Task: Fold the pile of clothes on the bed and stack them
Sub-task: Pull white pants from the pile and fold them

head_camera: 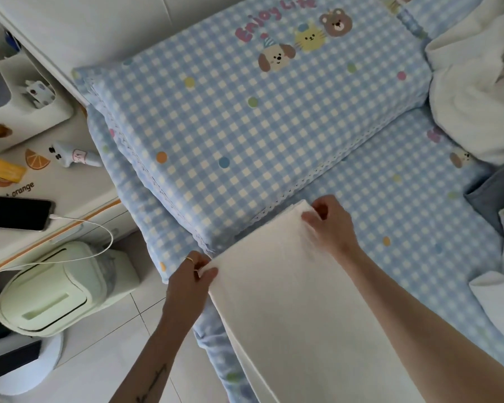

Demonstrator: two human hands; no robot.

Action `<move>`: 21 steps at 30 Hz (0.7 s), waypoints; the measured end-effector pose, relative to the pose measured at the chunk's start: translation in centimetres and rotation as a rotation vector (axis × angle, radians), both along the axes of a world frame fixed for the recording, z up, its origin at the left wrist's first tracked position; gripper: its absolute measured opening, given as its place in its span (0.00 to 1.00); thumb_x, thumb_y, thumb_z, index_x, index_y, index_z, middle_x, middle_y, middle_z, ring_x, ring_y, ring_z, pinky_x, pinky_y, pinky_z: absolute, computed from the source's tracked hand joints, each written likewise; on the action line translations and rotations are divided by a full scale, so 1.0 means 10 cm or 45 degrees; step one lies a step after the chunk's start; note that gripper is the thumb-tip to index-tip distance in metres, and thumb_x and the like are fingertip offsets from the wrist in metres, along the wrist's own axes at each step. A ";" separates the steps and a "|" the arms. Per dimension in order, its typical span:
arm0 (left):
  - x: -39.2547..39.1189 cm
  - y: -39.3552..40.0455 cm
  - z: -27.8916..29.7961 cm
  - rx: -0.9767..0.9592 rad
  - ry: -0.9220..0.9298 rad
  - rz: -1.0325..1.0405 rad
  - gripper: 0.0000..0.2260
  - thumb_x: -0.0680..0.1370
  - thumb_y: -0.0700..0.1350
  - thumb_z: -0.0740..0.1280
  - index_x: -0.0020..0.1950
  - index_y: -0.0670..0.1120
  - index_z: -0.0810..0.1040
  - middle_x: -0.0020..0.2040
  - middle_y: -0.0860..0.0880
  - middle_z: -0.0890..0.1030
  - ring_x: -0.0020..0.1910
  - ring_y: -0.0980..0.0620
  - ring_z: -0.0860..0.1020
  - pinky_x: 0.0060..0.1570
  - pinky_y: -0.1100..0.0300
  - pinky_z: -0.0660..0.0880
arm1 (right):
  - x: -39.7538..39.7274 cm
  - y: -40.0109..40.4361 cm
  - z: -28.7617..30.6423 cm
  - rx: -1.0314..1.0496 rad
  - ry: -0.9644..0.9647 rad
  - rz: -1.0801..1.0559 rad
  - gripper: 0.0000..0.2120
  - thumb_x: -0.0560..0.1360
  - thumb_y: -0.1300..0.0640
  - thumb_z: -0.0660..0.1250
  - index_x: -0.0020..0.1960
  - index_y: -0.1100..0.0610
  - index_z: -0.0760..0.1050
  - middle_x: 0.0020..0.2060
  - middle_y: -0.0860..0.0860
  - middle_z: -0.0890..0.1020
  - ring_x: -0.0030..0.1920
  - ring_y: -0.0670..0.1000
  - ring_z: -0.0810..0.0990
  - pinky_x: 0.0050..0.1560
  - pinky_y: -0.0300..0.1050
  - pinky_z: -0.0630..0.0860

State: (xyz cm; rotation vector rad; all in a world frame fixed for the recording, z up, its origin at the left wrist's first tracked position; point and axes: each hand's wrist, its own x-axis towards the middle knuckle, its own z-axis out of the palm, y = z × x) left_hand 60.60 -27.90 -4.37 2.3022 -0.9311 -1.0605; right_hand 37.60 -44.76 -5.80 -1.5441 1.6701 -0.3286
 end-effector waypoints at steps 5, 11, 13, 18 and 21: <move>-0.08 0.16 -0.06 0.037 -0.317 0.105 0.02 0.75 0.35 0.66 0.45 0.40 0.73 0.46 0.42 0.75 0.45 0.40 0.74 0.39 0.54 0.69 | -0.26 1.07 -0.07 -0.415 0.363 0.081 0.25 0.79 0.51 0.60 0.73 0.59 0.61 0.70 0.56 0.67 0.70 0.55 0.65 0.70 0.54 0.63; -1.14 0.59 -0.18 -0.570 -0.751 -0.863 0.14 0.79 0.47 0.57 0.62 0.42 0.71 0.65 0.37 0.72 0.65 0.38 0.67 0.61 0.45 0.66 | -1.31 2.51 -0.29 -0.098 0.745 -0.424 0.33 0.80 0.41 0.39 0.74 0.62 0.58 0.74 0.58 0.59 0.73 0.59 0.61 0.69 0.67 0.59; -1.50 0.86 -0.33 -0.536 -0.655 -1.327 0.21 0.79 0.53 0.53 0.68 0.44 0.66 0.74 0.40 0.63 0.73 0.43 0.57 0.67 0.51 0.58 | -1.30 2.90 -0.34 0.001 0.762 -0.434 0.31 0.79 0.41 0.39 0.73 0.60 0.58 0.75 0.57 0.57 0.75 0.57 0.59 0.69 0.63 0.58; -1.60 1.14 -0.60 -0.360 -0.630 -1.546 0.26 0.81 0.57 0.43 0.77 0.48 0.48 0.78 0.48 0.44 0.77 0.49 0.46 0.72 0.54 0.48 | -1.11 3.81 -0.47 -0.293 0.664 0.312 0.26 0.73 0.41 0.55 0.67 0.54 0.66 0.77 0.53 0.47 0.77 0.51 0.49 0.69 0.53 0.55; -1.81 1.15 -0.58 -0.300 -0.571 -1.582 0.26 0.81 0.56 0.41 0.77 0.46 0.48 0.78 0.48 0.45 0.77 0.52 0.46 0.73 0.56 0.46 | -1.86 3.72 -0.38 -0.237 0.743 0.034 0.25 0.80 0.45 0.48 0.72 0.57 0.63 0.76 0.52 0.55 0.76 0.50 0.51 0.71 0.54 0.52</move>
